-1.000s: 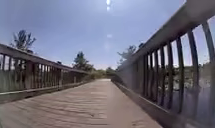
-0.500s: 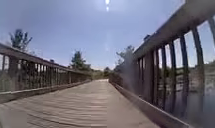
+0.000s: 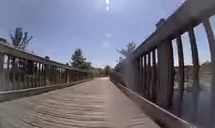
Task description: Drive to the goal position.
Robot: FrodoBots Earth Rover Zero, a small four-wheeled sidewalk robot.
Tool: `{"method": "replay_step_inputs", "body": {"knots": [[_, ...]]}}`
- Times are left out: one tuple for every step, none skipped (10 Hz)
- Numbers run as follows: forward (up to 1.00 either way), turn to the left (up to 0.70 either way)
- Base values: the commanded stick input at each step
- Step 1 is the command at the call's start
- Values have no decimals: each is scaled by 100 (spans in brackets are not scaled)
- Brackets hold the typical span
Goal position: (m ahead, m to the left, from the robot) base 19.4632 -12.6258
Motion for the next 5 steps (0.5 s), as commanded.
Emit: {"method": "replay_step_inputs", "body": {"knots": [[70,0],[70,0],[70,0],[70,0],[70,0]]}}
